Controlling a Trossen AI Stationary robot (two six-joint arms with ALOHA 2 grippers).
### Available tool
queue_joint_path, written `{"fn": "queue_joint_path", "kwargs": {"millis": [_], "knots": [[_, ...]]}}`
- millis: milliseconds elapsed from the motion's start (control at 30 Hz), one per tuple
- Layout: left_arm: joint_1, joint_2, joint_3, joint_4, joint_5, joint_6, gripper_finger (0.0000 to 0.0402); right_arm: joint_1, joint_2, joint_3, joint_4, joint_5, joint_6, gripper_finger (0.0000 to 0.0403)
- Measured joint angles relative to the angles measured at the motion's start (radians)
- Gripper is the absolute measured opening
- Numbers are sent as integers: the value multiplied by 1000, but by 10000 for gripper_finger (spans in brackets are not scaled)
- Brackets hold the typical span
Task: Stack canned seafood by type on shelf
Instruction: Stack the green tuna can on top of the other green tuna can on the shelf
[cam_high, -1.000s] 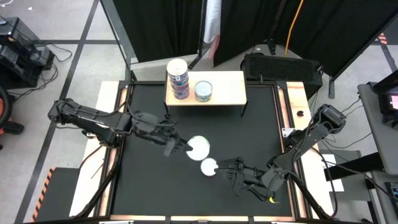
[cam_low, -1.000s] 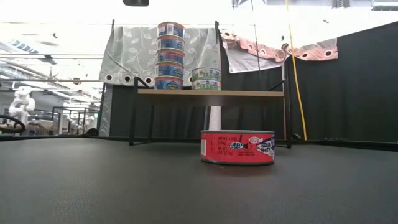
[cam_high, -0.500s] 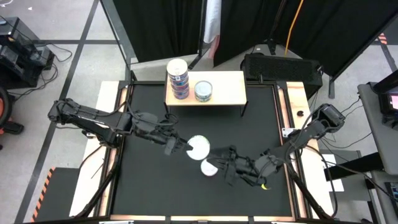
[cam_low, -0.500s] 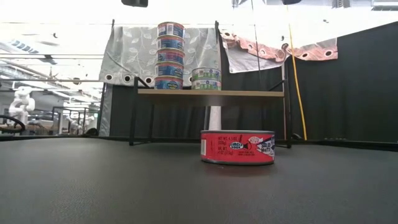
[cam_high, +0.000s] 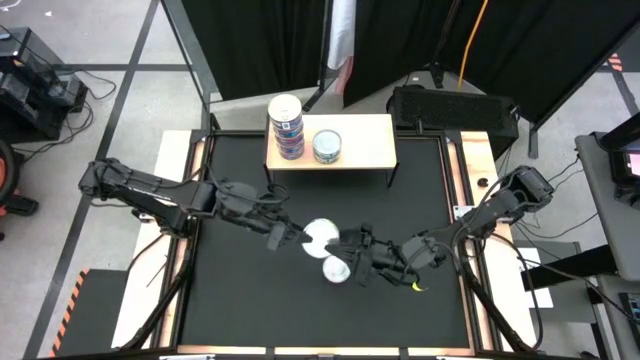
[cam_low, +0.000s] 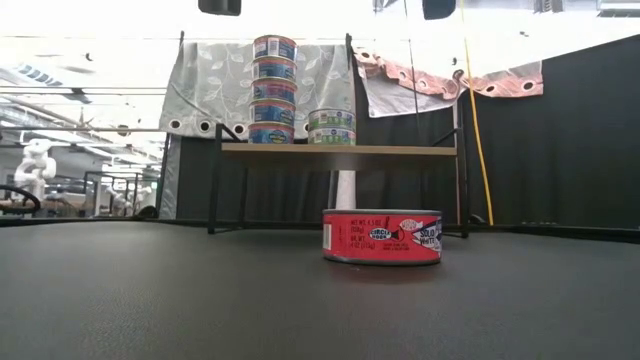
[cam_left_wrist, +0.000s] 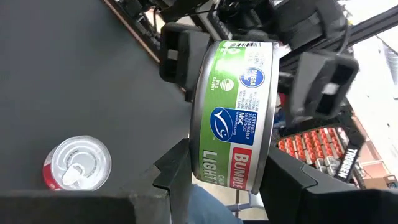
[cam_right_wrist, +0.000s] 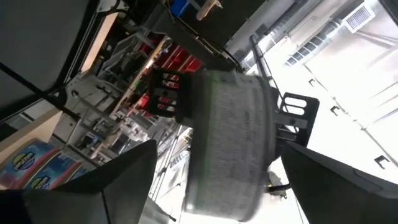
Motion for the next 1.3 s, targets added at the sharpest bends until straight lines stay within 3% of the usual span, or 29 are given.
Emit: {"fn": "queue_joint_path", "kwargs": {"millis": [200, 533, 967, 1067, 1300], "knots": [[0, 33, 0, 3, -1, 1, 151, -12, 0, 0, 8, -23, 16, 317], [13, 29, 0, 13, -1, 26, 151, -10, 0, 0, -34, -20, 90, 218], [43, 20, 0, 11, 5, 58, 154, -11, 0, 0, -63, 9, 105, 131], [43, 20, 0, 12, -21, 73, 173, -11, 0, 0, -68, 30, 138, 126], [46, 6, 0, 11, -117, 169, 261, -9, 2, 0, -86, 32, 227, 141]]}}
